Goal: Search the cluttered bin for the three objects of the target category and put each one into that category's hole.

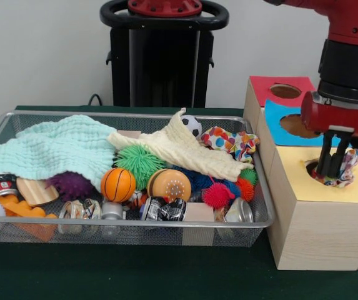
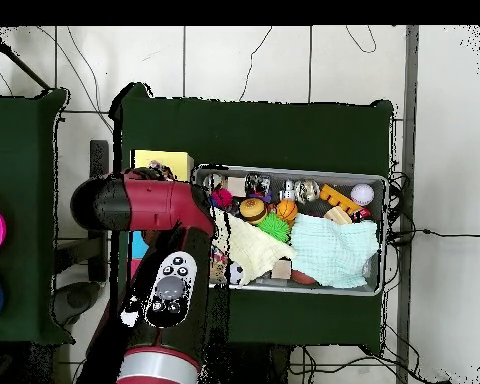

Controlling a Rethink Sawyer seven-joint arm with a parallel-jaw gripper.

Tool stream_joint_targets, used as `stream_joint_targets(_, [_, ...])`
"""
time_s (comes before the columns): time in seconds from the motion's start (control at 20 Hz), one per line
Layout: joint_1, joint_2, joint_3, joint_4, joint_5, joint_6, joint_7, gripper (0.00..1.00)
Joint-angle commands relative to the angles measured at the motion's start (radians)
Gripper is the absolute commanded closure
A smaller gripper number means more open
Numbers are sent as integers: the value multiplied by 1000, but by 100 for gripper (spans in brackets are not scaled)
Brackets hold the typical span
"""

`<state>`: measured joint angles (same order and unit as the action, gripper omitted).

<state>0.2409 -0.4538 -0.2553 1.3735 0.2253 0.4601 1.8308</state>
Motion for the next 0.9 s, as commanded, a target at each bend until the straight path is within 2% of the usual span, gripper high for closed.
stream_joint_targets(0.05, [-18,63,69,-12,0,78,146,100])
stream_joint_targets(0.5, [11,102,53,-34,13,54,189,100])
stream_joint_targets(0.9, [14,130,49,-52,13,39,190,100])
